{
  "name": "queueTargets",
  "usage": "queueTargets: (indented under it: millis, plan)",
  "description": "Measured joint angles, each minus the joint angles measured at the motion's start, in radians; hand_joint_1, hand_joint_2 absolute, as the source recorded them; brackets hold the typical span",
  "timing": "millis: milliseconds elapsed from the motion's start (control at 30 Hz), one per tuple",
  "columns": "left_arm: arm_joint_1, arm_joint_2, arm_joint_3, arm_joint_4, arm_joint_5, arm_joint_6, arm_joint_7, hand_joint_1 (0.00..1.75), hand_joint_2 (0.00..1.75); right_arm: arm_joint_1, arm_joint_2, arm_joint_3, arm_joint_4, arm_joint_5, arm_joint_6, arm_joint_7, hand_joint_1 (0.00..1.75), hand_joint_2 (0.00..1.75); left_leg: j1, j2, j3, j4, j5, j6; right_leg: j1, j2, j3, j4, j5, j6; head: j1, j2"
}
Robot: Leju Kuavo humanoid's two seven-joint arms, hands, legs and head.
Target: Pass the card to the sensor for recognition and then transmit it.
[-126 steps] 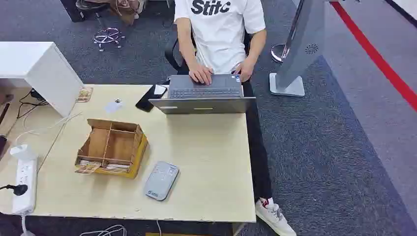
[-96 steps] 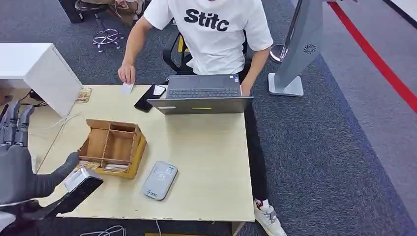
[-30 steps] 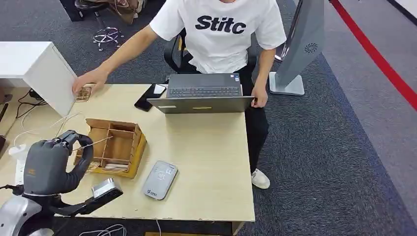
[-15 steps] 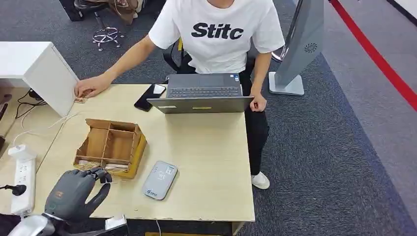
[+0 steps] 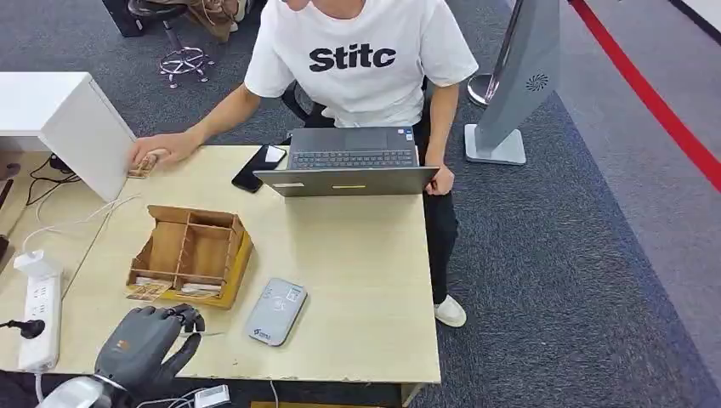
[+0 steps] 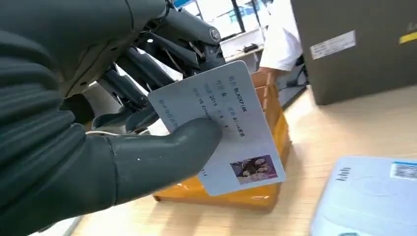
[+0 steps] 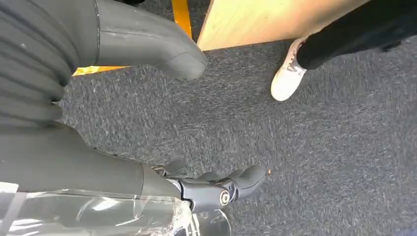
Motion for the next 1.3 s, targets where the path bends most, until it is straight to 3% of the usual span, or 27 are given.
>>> queueTargets:
  millis: [233,367,800,967,1300]
  plan:
    - [-0.077,-0.077,-0.042,0.049,-0.133,0.061,0.028,1.75,1.75,-0.008,0.000,0.005,0.014,0.004,-0.013,0.000,0.00,1.75,0.000,0.000,0.000,0.000,0.000,0.000,0.000,-0.001,0.001,0.000,0.000,0.000,0.001,0.000]
    - [-0.151,-0.169,-0.046,0.104,-0.193,0.055,0.050,1.75,1.75,-0.032,0.000,0.005,0.038,0.017,-0.022,0.000,0.00,1.75,-0.001,-0.001,0.000,0.000,0.001,0.002,-0.001,-0.002,0.001,0.000,0.001,0.000,0.002,0.000]
    - [-0.210,-0.340,-0.026,0.227,-0.216,0.024,0.051,1.75,1.75,-0.072,0.000,0.007,0.084,0.052,-0.004,-0.006,0.00,1.75,-0.001,-0.001,-0.001,0.000,0.001,0.002,-0.001,-0.001,0.000,0.000,0.001,0.001,0.001,0.000]
    - [-0.208,-0.372,-0.026,0.264,-0.219,0.014,0.045,1.75,1.75,-0.082,0.000,0.010,0.095,0.056,-0.003,-0.003,0.00,1.75,-0.001,-0.001,-0.001,0.000,0.001,0.002,-0.001,-0.001,0.000,0.000,0.001,0.001,0.001,0.000]
    - [-0.200,-0.383,-0.026,0.290,-0.225,0.004,0.046,1.75,1.75,-0.094,0.000,0.010,0.116,0.055,0.000,0.000,0.00,1.75,-0.001,-0.001,-0.001,0.000,0.001,0.001,-0.001,-0.001,0.000,0.000,0.001,0.001,0.001,0.000]
